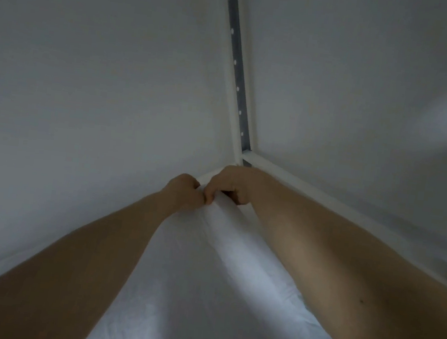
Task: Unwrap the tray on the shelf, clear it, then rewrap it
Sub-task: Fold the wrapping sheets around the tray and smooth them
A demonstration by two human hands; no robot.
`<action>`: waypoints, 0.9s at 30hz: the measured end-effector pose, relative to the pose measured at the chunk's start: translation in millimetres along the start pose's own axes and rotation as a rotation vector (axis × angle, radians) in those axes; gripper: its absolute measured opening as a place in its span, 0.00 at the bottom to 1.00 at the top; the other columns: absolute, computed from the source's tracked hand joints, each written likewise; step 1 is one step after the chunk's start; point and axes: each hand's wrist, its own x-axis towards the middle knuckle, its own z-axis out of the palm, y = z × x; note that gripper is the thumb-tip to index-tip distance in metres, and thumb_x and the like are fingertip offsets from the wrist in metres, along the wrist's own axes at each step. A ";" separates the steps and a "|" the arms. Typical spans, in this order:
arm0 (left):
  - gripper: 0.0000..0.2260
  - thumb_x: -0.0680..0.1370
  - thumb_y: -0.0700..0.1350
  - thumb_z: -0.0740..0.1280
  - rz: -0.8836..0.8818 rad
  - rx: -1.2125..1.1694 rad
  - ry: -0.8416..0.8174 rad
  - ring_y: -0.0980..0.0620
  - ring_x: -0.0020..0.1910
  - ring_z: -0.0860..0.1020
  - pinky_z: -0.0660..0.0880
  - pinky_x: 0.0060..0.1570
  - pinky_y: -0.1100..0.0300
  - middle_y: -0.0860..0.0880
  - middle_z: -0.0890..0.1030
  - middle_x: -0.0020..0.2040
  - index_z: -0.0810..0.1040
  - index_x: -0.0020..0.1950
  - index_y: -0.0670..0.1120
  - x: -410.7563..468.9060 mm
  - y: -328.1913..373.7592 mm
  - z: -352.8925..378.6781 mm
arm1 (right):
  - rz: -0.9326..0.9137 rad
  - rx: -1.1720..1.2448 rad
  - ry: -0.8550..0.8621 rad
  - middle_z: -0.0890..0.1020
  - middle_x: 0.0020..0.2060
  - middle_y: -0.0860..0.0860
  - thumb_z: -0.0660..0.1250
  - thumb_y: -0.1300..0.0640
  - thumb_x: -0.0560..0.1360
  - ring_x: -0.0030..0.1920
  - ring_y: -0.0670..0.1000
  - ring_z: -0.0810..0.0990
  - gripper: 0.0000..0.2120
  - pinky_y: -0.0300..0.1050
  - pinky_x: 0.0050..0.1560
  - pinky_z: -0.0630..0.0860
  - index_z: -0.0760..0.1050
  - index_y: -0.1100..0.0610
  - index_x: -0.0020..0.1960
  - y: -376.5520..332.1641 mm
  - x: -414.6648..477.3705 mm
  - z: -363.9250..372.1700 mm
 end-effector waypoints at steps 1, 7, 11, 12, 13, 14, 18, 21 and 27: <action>0.19 0.76 0.48 0.66 0.008 0.004 0.003 0.52 0.28 0.65 0.60 0.28 0.62 0.47 0.65 0.28 0.64 0.28 0.44 -0.8 0.2 0.2 | -0.003 -0.013 0.013 0.73 0.66 0.62 0.68 0.66 0.72 0.66 0.61 0.72 0.21 0.54 0.69 0.69 0.73 0.64 0.65 0.4 -0.4 1.4; 0.15 0.76 0.43 0.66 -0.004 -0.107 0.051 0.44 0.59 0.75 0.69 0.51 0.59 0.42 0.76 0.57 0.74 0.61 0.41 1.6 -14.6 -1.6 | 0.001 -0.008 0.017 0.76 0.62 0.62 0.71 0.64 0.70 0.63 0.60 0.75 0.21 0.54 0.65 0.73 0.75 0.65 0.62 8.5 1.6 6.6; 0.08 0.74 0.42 0.68 -0.064 -0.134 -0.062 0.47 0.46 0.76 0.70 0.47 0.58 0.42 0.78 0.47 0.81 0.49 0.40 -3.4 -46.7 -12.5 | 0.014 -0.052 0.000 0.77 0.61 0.63 0.72 0.63 0.70 0.60 0.62 0.77 0.21 0.60 0.62 0.74 0.75 0.65 0.62 8.4 3.1 10.8; 0.10 0.73 0.44 0.70 -0.092 -0.143 -0.068 0.47 0.45 0.76 0.70 0.46 0.59 0.42 0.78 0.46 0.82 0.50 0.38 -5.7 -56.3 -16.5 | 0.011 -0.048 -0.002 0.77 0.61 0.63 0.72 0.63 0.71 0.60 0.61 0.77 0.20 0.60 0.62 0.74 0.74 0.65 0.62 7.8 3.8 12.4; 0.13 0.72 0.46 0.72 -0.108 -0.131 -0.053 0.47 0.46 0.76 0.71 0.48 0.59 0.43 0.79 0.47 0.82 0.51 0.39 -7.8 -65.8 -20.3 | 0.004 -0.047 0.008 0.77 0.61 0.62 0.71 0.62 0.72 0.60 0.61 0.77 0.20 0.59 0.63 0.73 0.74 0.64 0.62 7.4 3.9 13.6; 0.14 0.71 0.50 0.73 -0.102 -0.074 -0.014 0.46 0.49 0.77 0.72 0.51 0.59 0.44 0.80 0.49 0.83 0.51 0.42 -11.0 -73.7 -24.0 | -0.007 -0.058 0.017 0.76 0.61 0.62 0.70 0.62 0.72 0.61 0.61 0.76 0.19 0.56 0.64 0.73 0.74 0.64 0.62 6.5 4.1 15.0; 0.10 0.68 0.53 0.75 -0.023 0.013 0.126 0.49 0.44 0.77 0.70 0.45 0.61 0.50 0.78 0.39 0.78 0.36 0.50 -24.6 -91.2 -35.6 | -0.051 -0.105 0.063 0.76 0.62 0.61 0.67 0.62 0.75 0.61 0.61 0.76 0.18 0.51 0.62 0.73 0.73 0.65 0.63 4.2 4.8 20.4; 0.10 0.71 0.53 0.73 -0.014 0.028 0.064 0.50 0.46 0.76 0.68 0.47 0.62 0.50 0.77 0.42 0.77 0.41 0.48 -26.9 -98.4 -36.1 | -0.052 -0.110 0.088 0.75 0.63 0.61 0.66 0.63 0.75 0.62 0.61 0.75 0.20 0.55 0.65 0.72 0.70 0.66 0.66 3.5 5.0 24.0; 0.29 0.75 0.62 0.63 -0.188 -0.068 -0.063 0.43 0.59 0.76 0.68 0.54 0.58 0.41 0.76 0.56 0.77 0.60 0.37 -31.0 -107.0 -26.5 | -0.094 -0.160 0.145 0.73 0.64 0.61 0.64 0.62 0.76 0.62 0.60 0.74 0.18 0.54 0.65 0.72 0.71 0.65 0.66 8.6 0.3 24.0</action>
